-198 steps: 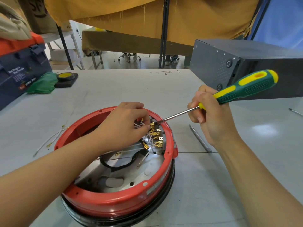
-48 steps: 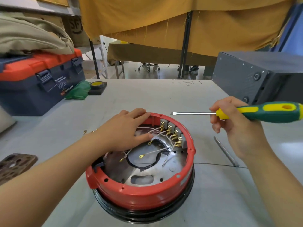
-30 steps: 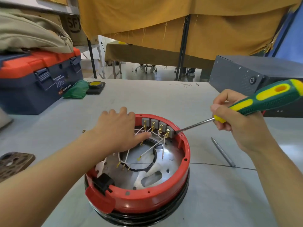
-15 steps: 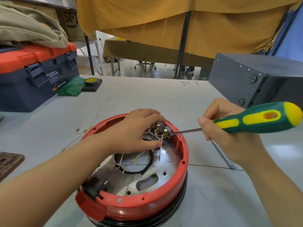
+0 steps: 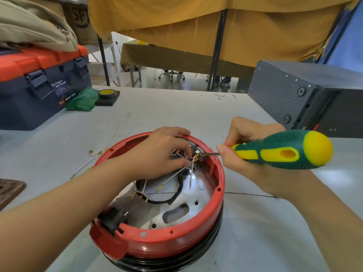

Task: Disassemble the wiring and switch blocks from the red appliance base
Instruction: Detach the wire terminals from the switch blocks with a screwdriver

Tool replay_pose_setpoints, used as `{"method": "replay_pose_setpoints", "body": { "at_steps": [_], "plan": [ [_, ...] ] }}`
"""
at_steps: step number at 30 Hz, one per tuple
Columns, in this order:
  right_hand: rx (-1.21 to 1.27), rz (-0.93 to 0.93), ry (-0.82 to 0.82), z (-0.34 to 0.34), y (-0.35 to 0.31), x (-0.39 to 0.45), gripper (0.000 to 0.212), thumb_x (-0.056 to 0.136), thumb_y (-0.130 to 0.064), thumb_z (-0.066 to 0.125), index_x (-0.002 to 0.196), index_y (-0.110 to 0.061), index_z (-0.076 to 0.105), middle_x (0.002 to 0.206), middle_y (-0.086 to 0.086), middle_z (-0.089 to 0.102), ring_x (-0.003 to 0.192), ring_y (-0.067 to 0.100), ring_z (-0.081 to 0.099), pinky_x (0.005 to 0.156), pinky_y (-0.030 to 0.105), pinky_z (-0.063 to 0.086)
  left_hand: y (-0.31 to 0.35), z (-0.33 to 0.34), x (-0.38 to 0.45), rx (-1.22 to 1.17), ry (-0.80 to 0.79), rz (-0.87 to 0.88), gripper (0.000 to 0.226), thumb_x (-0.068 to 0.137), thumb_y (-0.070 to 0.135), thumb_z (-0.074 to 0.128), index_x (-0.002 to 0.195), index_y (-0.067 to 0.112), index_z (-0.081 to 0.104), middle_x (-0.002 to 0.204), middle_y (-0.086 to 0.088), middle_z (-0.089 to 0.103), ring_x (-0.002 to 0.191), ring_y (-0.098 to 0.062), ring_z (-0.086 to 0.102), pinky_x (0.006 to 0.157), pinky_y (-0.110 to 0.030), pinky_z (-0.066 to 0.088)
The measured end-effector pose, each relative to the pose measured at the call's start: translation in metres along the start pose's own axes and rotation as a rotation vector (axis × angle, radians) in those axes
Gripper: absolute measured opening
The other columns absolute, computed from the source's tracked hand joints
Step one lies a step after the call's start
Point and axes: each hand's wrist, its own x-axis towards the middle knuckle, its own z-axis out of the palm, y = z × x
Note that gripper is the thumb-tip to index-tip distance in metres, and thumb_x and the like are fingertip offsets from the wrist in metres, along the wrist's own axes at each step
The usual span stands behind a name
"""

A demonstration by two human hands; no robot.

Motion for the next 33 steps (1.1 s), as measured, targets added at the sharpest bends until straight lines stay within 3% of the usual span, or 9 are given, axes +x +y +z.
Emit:
{"method": "replay_pose_setpoints", "body": {
  "at_steps": [5, 10, 15, 18, 23, 26, 33],
  "plan": [
    [0.018, -0.098, -0.045, -0.006, 0.006, -0.003, 0.029, 0.079, -0.009, 0.074, 0.064, -0.009, 0.050, 0.067, 0.004, 0.054, 0.046, -0.002, 0.043, 0.046, 0.001, 0.028, 0.001, 0.000, 0.000, 0.015, 0.000, 0.000, 0.016, 0.086, 0.035, 0.062, 0.099, 0.028, 0.068, 0.143, 0.004, 0.040, 0.131, -0.013, 0.034, 0.108, -0.024, 0.021],
    [0.178, -0.016, -0.086, -0.010, 0.012, 0.001, 0.027, 0.083, -0.013, 0.068, 0.065, -0.014, 0.047, 0.052, -0.012, 0.049, 0.045, -0.001, 0.042, 0.046, 0.003, 0.028, 0.001, 0.000, 0.000, 0.022, -0.003, 0.007, 0.016, 0.086, 0.035, 0.061, 0.099, 0.028, 0.067, 0.144, 0.004, 0.039, 0.132, -0.012, 0.033, 0.105, -0.021, 0.019],
    [0.246, 0.116, -0.043, -0.003, 0.017, -0.001, 0.023, 0.078, -0.017, 0.062, 0.060, -0.013, 0.047, 0.052, 0.003, 0.052, 0.046, 0.005, 0.045, 0.047, 0.012, 0.035, 0.001, 0.000, 0.000, 0.013, -0.007, 0.003, 0.013, 0.088, 0.035, 0.060, 0.098, 0.030, 0.067, 0.144, 0.006, 0.039, 0.131, -0.012, 0.031, 0.103, -0.019, 0.019],
    [0.263, 0.174, 0.071, 0.009, 0.023, -0.008, 0.025, 0.079, -0.016, 0.059, 0.058, -0.011, 0.045, 0.052, 0.007, 0.052, 0.046, 0.004, 0.047, 0.050, 0.011, 0.036, 0.002, 0.000, 0.000, -0.001, -0.006, -0.004, 0.012, 0.088, 0.034, 0.059, 0.097, 0.030, 0.067, 0.144, 0.006, 0.039, 0.131, -0.011, 0.032, 0.103, -0.020, 0.020],
    [0.327, 0.165, 0.151, 0.009, 0.026, -0.009, 0.026, 0.079, -0.013, 0.058, 0.058, -0.008, 0.044, 0.052, 0.011, 0.051, 0.044, 0.006, 0.045, 0.049, 0.013, 0.037, 0.002, 0.001, 0.002, 0.015, 0.013, -0.009, 0.011, 0.088, 0.030, 0.060, 0.095, 0.026, 0.068, 0.142, 0.004, 0.042, 0.129, -0.014, 0.036, 0.100, -0.017, 0.020],
    [0.324, 0.119, 0.222, 0.005, 0.024, -0.013, 0.027, 0.078, -0.021, 0.060, 0.061, -0.008, 0.044, 0.054, 0.011, 0.051, 0.043, 0.010, 0.045, 0.048, 0.017, 0.037, 0.001, 0.001, 0.002, 0.020, 0.021, -0.008, 0.011, 0.089, 0.029, 0.059, 0.094, 0.026, 0.069, 0.142, 0.004, 0.043, 0.127, -0.014, 0.038, 0.097, -0.016, 0.021],
    [0.208, 0.100, 0.181, 0.002, 0.006, -0.023, 0.032, 0.080, -0.031, 0.055, 0.061, -0.006, 0.046, 0.060, 0.011, 0.051, 0.047, 0.017, 0.044, 0.045, 0.014, 0.033, 0.001, 0.001, 0.002, 0.010, 0.012, -0.022, 0.009, 0.089, 0.030, 0.059, 0.093, 0.028, 0.068, 0.141, 0.007, 0.042, 0.127, -0.013, 0.037, 0.101, -0.021, 0.023]
  ]
}}
